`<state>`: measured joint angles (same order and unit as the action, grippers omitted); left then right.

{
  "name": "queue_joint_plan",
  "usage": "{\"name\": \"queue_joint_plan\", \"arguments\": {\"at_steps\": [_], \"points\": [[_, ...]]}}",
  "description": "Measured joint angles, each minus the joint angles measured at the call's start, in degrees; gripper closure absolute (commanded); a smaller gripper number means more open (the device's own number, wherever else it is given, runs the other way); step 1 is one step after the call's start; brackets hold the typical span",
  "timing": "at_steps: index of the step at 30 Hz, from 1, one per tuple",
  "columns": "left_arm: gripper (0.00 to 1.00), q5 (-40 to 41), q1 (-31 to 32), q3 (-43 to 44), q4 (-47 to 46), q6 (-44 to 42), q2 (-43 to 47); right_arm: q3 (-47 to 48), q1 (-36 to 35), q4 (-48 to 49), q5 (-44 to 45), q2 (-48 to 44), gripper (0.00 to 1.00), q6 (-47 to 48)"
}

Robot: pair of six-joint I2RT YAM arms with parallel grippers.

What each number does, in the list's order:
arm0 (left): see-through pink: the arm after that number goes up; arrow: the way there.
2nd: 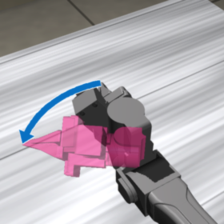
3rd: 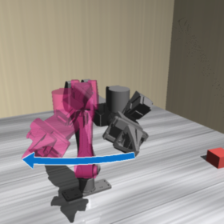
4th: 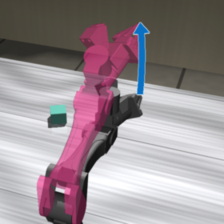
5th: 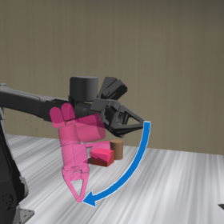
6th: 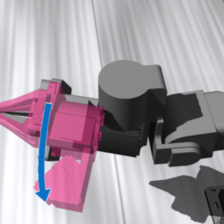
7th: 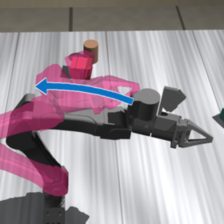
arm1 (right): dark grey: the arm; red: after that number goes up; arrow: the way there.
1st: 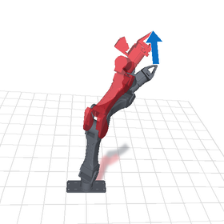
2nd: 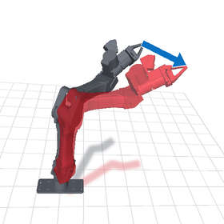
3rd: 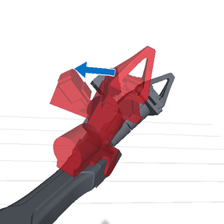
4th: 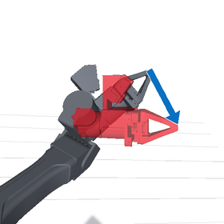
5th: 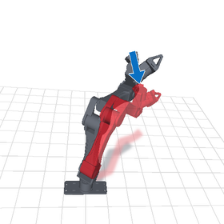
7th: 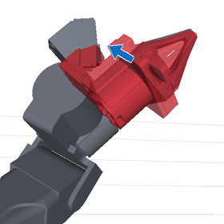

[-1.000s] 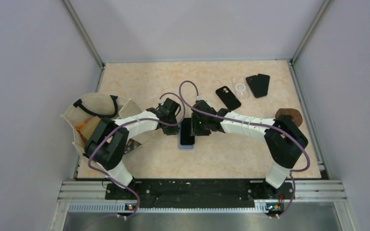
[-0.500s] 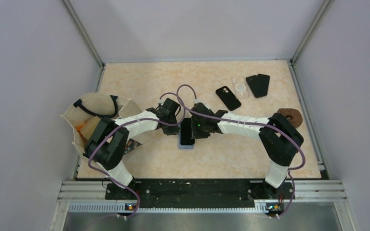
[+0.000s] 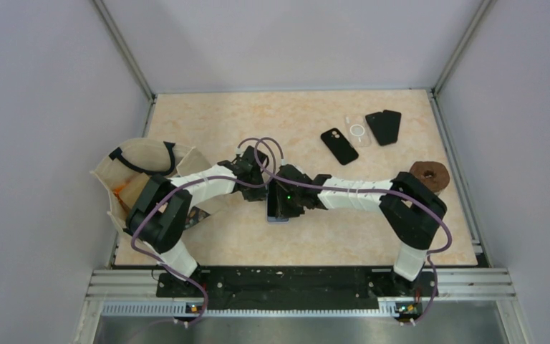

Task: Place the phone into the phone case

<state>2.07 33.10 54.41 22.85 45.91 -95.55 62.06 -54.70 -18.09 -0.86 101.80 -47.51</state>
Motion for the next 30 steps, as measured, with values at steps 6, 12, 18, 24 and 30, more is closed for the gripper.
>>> {"name": "queue_joint_plan", "arguments": {"at_steps": [6, 12, 18, 24, 30], "points": [[0.77, 0.09, 0.00, -0.11, -0.20, 0.00, 0.04, -0.50, 0.28, 0.04, -0.81, -0.35, 0.80, -0.59], [0.74, 1.66, 0.02, -0.59, 0.44, -0.52, 3.15, 2.84, 4.35, -3.61, -0.72, -2.54, 0.75, 2.62], [0.76, 3.56, 0.98, -4.42, 1.46, -0.57, 12.92, 14.21, 11.93, -4.09, -0.94, -0.61, 0.75, 9.90], [0.84, 3.80, 6.69, -11.43, 3.41, 3.08, 20.98, 26.10, 16.33, -2.25, -4.11, 11.61, 0.71, 17.55], [0.93, 2.78, 12.70, -15.26, 3.06, 7.85, 22.69, 28.89, 16.96, -2.99, -7.93, 21.31, 0.62, 23.08]]}}
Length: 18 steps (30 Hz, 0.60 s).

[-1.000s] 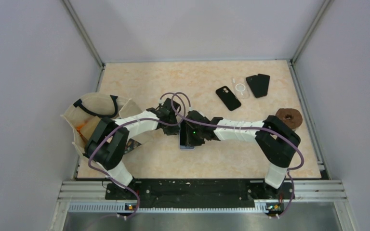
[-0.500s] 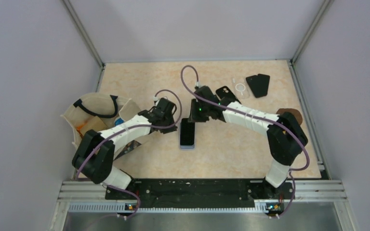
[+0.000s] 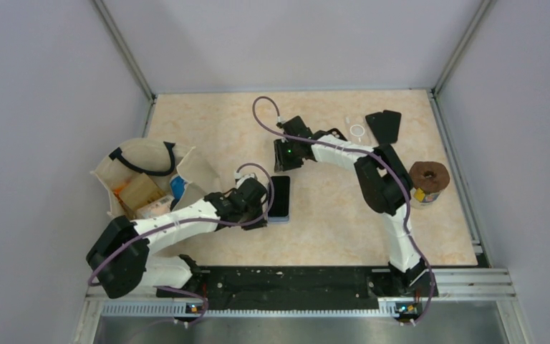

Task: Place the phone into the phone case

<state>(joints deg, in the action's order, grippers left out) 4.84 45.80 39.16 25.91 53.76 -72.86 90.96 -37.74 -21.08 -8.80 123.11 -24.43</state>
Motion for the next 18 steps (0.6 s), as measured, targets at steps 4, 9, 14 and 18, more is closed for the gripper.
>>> {"name": "queue_joint_plan", "arguments": {"at_steps": [4, 9, 14, 18], "points": [[0.95, -1.07, 1.77, -0.74, -1.49, 2.29, -2.10, 1.14, 0.00, 0.61, -1.75, 0.74, 0.62, 1.51], [0.95, -2.03, 2.21, -1.29, -4.11, 3.89, -5.49, -1.05, 0.00, 2.38, -3.32, 0.61, 0.63, 1.62], [0.95, -1.90, 2.21, -1.33, -5.40, 4.66, -7.58, -4.70, 0.00, 6.54, -3.41, -0.96, 0.63, 1.07], [0.95, -0.81, 2.10, -0.52, -5.84, 4.68, -8.59, -8.52, -0.09, 9.42, -3.48, -2.91, 0.64, 0.24]]}}
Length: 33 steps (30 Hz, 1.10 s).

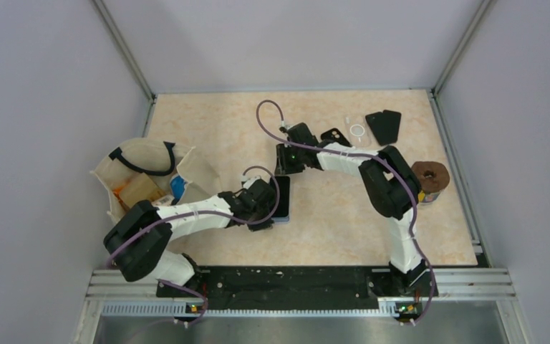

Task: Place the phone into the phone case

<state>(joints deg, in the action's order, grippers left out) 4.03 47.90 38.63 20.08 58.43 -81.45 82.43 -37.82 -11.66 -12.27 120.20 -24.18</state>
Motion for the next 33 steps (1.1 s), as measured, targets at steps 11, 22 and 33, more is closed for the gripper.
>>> {"name": "queue_joint_plan", "arguments": {"at_steps": [11, 22, 33], "points": [[0.94, -2.75, -3.04, 2.84, 1.88, -2.36, -2.71, -13.99, 0.28, 7.65, 2.97, -8.61, 0.64, -4.04], [0.92, -2.08, -8.35, 3.69, 3.39, -7.06, -2.75, -23.58, -0.33, 8.33, 2.10, -16.26, 0.60, -9.51], [0.87, 0.66, -11.63, 5.51, 4.81, -10.47, 0.92, -26.69, -2.93, 1.25, 5.84, -21.09, 0.58, -14.32]]}}
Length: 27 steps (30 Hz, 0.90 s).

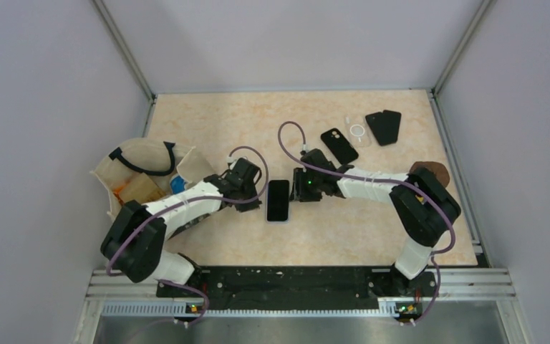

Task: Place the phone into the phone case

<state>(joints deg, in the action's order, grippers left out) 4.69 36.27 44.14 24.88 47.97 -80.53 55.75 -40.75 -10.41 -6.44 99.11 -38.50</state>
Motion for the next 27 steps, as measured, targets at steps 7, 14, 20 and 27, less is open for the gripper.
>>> {"name": "queue_joint_plan", "arguments": {"at_steps": [7, 14, 20, 27], "points": [[0.87, -1.33, -2.38, 4.55, -0.79, -1.92, -6.08, -0.22, -5.46, -0.37, 1.03, -0.11, 0.67, -2.32], [0.88, -2.80, -2.67, 6.56, -1.01, -3.13, -10.21, -0.42, -7.06, -0.59, 2.29, -0.37, 0.84, -4.35], [0.88, -3.43, -2.84, 6.80, -1.31, -3.17, -10.86, 0.98, -8.98, -3.28, 5.77, -0.37, 0.99, -5.27], [0.89, -3.82, -3.19, 6.86, -1.46, -3.30, -10.86, 3.74, -11.54, -7.50, 11.26, 1.07, 1.00, -6.34]]}}
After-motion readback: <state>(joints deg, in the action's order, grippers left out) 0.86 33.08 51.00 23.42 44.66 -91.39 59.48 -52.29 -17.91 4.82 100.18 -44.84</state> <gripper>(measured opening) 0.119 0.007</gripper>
